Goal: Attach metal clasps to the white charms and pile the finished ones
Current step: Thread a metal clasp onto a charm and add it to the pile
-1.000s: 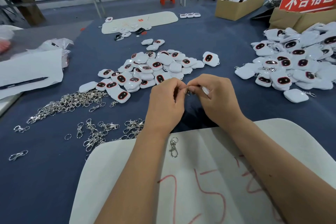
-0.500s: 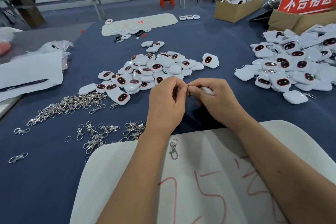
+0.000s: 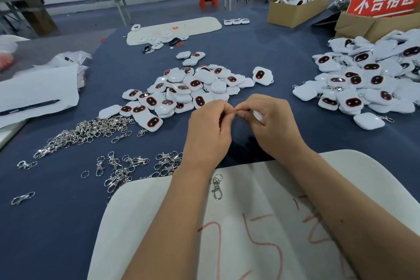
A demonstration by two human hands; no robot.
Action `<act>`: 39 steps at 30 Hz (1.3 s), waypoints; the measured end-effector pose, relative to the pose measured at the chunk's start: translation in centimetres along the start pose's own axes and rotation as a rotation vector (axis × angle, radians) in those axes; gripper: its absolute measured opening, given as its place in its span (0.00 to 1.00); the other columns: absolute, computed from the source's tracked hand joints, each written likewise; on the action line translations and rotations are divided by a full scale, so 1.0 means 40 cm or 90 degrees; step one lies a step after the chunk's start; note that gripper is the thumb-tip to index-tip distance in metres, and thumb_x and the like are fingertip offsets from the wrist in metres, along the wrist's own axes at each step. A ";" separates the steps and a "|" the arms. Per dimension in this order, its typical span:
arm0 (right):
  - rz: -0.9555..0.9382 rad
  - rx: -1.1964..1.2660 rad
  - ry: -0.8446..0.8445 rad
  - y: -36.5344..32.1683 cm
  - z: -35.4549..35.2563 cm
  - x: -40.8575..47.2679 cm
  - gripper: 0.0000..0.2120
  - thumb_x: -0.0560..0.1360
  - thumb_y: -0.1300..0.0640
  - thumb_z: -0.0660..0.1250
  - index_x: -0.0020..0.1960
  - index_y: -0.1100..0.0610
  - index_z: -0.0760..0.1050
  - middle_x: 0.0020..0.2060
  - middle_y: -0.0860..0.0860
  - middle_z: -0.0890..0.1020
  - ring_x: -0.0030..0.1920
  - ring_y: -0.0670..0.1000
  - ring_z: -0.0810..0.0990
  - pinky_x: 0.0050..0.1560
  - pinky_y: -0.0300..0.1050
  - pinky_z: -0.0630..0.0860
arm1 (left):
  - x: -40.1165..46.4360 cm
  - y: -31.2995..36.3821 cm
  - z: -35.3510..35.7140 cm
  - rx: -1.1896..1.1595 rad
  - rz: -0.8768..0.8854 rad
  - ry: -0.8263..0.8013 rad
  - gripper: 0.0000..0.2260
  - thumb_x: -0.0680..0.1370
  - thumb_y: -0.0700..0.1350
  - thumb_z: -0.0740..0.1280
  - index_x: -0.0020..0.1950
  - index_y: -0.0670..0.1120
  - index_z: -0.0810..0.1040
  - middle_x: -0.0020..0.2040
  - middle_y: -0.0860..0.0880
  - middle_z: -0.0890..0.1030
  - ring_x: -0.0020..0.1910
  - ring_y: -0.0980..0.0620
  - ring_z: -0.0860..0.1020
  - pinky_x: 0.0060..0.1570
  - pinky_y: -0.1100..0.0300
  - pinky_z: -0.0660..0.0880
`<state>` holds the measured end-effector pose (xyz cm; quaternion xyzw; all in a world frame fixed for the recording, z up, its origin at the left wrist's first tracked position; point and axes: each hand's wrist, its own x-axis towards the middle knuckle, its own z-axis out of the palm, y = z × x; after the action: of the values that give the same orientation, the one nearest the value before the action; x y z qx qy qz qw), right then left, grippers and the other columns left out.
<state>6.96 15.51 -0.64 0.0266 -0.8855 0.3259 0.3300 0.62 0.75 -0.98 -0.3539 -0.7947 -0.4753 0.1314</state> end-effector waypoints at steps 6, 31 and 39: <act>-0.064 -0.088 0.007 0.002 0.004 0.005 0.07 0.79 0.67 0.71 0.48 0.59 0.86 0.39 0.50 0.82 0.39 0.53 0.79 0.40 0.52 0.77 | 0.000 -0.004 0.000 -0.006 -0.042 0.004 0.05 0.78 0.37 0.66 0.43 0.44 0.80 0.38 0.51 0.81 0.40 0.48 0.79 0.45 0.46 0.76; -0.058 -0.069 0.012 -0.006 -0.008 0.000 0.04 0.78 0.66 0.73 0.46 0.61 0.85 0.38 0.53 0.83 0.39 0.56 0.81 0.41 0.56 0.77 | 0.001 -0.002 -0.002 -0.013 -0.016 -0.007 0.05 0.78 0.36 0.66 0.44 0.43 0.80 0.39 0.51 0.81 0.42 0.47 0.78 0.46 0.44 0.76; -0.043 -0.013 0.060 -0.014 -0.001 0.000 0.04 0.77 0.67 0.73 0.45 0.61 0.85 0.38 0.51 0.84 0.40 0.51 0.81 0.44 0.44 0.76 | 0.003 0.000 0.005 -0.023 -0.037 0.023 0.06 0.79 0.37 0.65 0.44 0.45 0.78 0.38 0.53 0.80 0.40 0.50 0.78 0.44 0.47 0.76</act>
<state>7.16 15.09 -0.30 0.0378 -0.8709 0.3065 0.3823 0.56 0.98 -1.01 -0.3241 -0.7934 -0.4998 0.1253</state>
